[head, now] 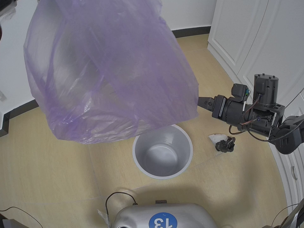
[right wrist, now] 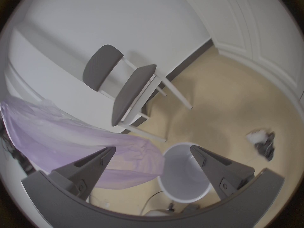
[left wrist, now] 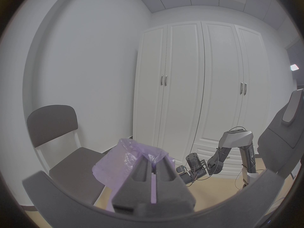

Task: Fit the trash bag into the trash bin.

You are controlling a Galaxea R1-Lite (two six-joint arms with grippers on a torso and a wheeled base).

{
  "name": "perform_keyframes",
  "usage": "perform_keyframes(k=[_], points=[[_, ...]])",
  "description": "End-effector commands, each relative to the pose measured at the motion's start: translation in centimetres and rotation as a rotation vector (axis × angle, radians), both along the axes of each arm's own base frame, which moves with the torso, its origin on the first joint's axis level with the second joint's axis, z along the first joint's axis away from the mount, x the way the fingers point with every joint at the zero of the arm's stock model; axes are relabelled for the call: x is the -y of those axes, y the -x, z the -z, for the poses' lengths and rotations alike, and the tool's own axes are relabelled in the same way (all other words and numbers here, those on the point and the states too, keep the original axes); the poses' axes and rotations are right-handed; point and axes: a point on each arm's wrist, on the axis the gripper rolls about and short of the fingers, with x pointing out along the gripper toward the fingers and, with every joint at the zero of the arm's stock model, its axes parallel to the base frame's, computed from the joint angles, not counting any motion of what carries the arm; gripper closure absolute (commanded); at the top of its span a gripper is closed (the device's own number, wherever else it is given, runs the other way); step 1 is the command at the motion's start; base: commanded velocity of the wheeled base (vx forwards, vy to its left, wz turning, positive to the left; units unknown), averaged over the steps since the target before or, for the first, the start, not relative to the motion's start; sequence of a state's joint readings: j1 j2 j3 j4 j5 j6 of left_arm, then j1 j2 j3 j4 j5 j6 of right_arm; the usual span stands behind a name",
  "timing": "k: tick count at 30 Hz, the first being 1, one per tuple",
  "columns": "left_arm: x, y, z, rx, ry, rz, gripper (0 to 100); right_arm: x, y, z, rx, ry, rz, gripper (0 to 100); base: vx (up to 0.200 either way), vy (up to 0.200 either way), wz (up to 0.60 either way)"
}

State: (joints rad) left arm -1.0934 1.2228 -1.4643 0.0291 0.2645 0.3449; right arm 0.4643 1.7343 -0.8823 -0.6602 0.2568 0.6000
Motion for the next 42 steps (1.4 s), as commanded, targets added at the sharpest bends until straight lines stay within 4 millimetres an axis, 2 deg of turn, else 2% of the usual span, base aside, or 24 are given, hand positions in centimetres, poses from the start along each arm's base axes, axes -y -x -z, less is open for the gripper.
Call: perform_keyframes(k=[1,5,18,27,28,32,42], points=[[0.2,-0.1,-0.2,0.003,0.003,0.004,100,0.4,0.8,0.0,-0.046,-0.054,-0.044,0,0.000,0.000,0.00],[0.1,0.0,-0.2,0.005,0.007,0.005,100,0.4,0.8,1.0,-0.076,-0.045,-0.044,0,0.000,0.000,0.00],[0.1,0.3,-0.5,0.010,0.017,0.025,100,0.6,1.2,1.4,-0.019,-0.090,-0.111,0,0.000,0.000,0.00],[0.4,0.2,-0.5,0.008,0.014,0.027,100,0.3,1.3,2.6,-0.026,-0.087,-0.127,0,0.000,0.000,0.00],[0.5,0.1,-0.5,0.008,0.014,0.027,100,0.3,1.2,2.9,-0.013,-0.094,-0.123,100,0.000,0.000,0.00],[0.4,0.2,-0.5,0.009,0.015,0.027,100,0.6,1.2,3.0,0.020,-0.110,-0.119,100,0.000,0.000,0.00],[0.6,0.0,0.0,-0.001,-0.005,0.025,100,1.3,2.6,4.0,0.056,-0.110,-0.116,100,0.000,0.000,0.00]])
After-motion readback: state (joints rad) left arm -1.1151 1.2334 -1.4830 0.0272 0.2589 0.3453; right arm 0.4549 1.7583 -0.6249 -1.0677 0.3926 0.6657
